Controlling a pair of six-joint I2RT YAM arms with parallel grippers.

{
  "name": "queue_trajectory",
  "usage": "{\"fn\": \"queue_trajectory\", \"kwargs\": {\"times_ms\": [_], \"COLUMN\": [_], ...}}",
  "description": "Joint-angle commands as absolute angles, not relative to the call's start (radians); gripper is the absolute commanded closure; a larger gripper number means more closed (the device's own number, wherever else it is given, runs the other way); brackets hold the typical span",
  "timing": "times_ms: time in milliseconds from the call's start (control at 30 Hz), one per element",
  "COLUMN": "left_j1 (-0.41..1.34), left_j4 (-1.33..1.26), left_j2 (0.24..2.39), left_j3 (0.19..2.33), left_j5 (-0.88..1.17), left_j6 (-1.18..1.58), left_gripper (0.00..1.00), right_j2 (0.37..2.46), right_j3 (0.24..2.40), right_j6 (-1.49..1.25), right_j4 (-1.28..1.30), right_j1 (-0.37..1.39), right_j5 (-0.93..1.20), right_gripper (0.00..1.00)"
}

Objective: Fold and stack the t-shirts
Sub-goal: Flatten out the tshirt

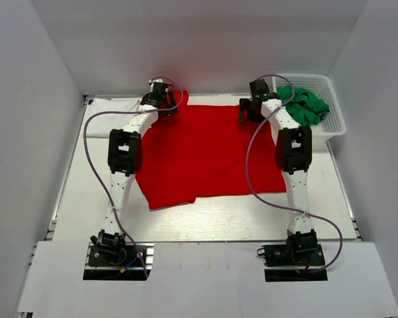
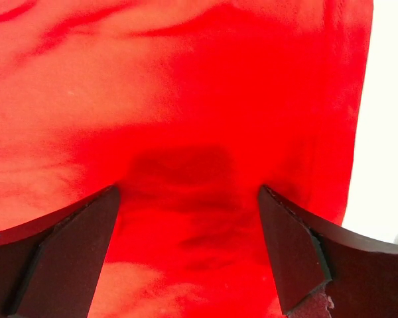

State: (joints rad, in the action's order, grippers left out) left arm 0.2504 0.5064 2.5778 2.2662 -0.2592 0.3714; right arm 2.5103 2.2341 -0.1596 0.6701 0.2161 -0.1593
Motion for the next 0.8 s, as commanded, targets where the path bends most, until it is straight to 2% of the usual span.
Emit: {"fn": "queue_trajectory", "kwargs": {"times_ms": [0,133,167,233,333,367,400,433,500,533,633,767], "left_j1": [0.255,0.273,0.273,0.282,0.282,0.282,0.282,0.282,0.282,0.291,0.304,0.34], "left_j4": [0.417,0.443,0.46,0.501,0.574,0.607,0.623,0.646,0.707,0.725,0.741,0.689], "left_j2": [2.469,2.312,2.278,2.156,1.942,1.881,1.817,1.755,1.571,1.515,1.318,1.213], "left_j3": [2.179,2.108,2.089,2.004,1.78,1.637,1.558,1.484,1.28,1.162,0.996,0.764], "left_j5": [-0.181,-0.19,-0.201,-0.201,-0.181,-0.172,-0.172,-0.172,-0.161,-0.134,-0.033,0.087], "left_j6": [0.321,0.276,0.276,0.329,0.446,0.477,0.51,0.552,0.647,0.694,0.73,0.787], "left_gripper": [0.0,0.0,0.0,0.0,0.0,0.0,0.0,0.0,0.0,0.0,0.0,0.0], "right_j2": [2.444,2.32,2.234,2.136,1.964,1.93,1.822,1.784,1.639,1.603,1.456,1.364], "right_j3": [2.249,2.223,2.206,2.096,1.88,1.78,1.726,1.559,1.447,1.298,1.14,1.017], "right_j6": [-0.083,-0.042,-0.037,-0.037,-0.084,-0.118,-0.161,-0.188,-0.277,-0.297,-0.37,-0.411], "right_j4": [0.592,0.597,0.597,0.574,0.525,0.512,0.467,0.445,0.385,0.355,0.299,0.337], "right_j1": [0.224,0.253,0.264,0.296,0.334,0.34,0.345,0.35,0.347,0.348,0.344,0.342], "right_j5": [-0.095,-0.08,-0.077,-0.06,-0.009,-0.011,-0.011,-0.014,-0.011,-0.02,-0.041,-0.074], "right_gripper": [0.1,0.1,0.1,0.1,0.1,0.1,0.1,0.1,0.1,0.1,0.1,0.1]}}
